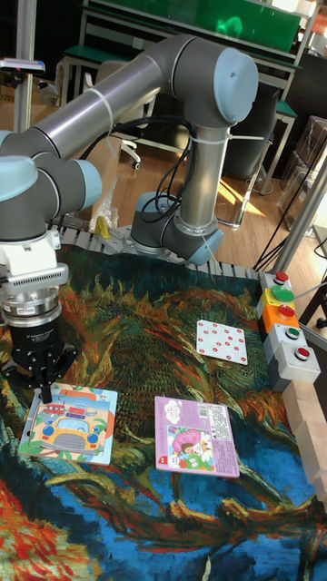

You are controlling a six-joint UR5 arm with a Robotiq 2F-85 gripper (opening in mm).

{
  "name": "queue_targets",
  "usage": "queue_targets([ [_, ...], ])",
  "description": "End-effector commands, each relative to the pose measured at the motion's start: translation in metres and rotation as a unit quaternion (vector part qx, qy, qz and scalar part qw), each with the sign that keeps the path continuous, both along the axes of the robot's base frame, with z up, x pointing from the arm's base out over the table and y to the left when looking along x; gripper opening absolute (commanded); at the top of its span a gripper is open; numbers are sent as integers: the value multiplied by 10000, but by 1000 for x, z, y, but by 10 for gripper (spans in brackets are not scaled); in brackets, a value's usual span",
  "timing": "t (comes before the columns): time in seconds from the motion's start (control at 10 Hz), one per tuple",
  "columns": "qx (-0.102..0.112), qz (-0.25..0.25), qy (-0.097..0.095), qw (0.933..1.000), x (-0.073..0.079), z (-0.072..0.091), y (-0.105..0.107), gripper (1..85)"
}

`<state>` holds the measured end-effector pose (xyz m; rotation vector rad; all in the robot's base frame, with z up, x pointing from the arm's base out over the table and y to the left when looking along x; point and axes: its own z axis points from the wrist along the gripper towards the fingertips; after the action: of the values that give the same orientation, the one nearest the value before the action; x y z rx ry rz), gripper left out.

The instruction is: Assemble one piece of a puzzle

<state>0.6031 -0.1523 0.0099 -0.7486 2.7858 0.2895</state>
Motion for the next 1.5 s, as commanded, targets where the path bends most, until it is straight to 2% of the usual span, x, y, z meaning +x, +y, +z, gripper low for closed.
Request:
queue_targets([
  [0.0,62,-72,-28,10000,3,4,2,13],
  [1.1,83,-114,-73,9999,6,-2,11,13],
  [1.4,113,31,8,9999,1,6,-4,13],
])
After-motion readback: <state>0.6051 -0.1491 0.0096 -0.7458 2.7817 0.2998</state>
